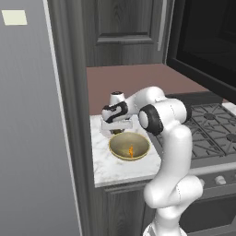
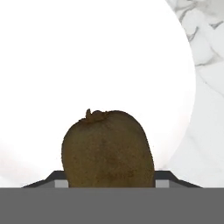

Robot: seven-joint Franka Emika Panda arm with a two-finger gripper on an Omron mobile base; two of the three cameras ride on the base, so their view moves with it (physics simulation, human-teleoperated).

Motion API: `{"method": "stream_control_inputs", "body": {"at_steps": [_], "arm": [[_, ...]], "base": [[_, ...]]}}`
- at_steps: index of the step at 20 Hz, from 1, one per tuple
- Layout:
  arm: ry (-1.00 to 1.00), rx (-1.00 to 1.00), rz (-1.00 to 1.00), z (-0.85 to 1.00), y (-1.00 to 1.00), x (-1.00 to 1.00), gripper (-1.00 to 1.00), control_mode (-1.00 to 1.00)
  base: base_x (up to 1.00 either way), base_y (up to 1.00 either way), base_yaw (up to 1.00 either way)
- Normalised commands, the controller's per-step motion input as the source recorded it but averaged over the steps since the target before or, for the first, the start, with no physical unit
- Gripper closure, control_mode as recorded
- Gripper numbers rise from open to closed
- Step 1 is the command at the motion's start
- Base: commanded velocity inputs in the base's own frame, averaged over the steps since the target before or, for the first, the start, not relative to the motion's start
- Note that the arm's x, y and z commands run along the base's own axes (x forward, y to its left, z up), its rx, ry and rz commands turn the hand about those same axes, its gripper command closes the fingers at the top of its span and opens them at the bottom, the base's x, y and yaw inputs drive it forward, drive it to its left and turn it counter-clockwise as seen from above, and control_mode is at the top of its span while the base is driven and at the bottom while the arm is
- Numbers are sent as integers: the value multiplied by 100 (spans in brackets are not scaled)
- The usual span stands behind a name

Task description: Remove the kiwi from the bowl and place it on the small plate. Then place the bowl with only the shrimp in the microwave, close the door, and press the start button to microwave the shrimp.

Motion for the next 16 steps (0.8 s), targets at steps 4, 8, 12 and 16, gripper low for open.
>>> {"method": "stream_control_inputs", "body": {"at_steps": [4, 8, 12, 16], "arm": [[0, 0, 0, -16, 0, 27, -100, -100], [0, 0, 0, -3, 0, 29, -100, -100], [-1, 0, 0, 0, 0, 21, -100, -100], [-3, 0, 0, 0, 0, 8, -100, -100]], "base": [[0, 0, 0], [0, 0, 0], [0, 0, 0], [0, 0, 0]]}}
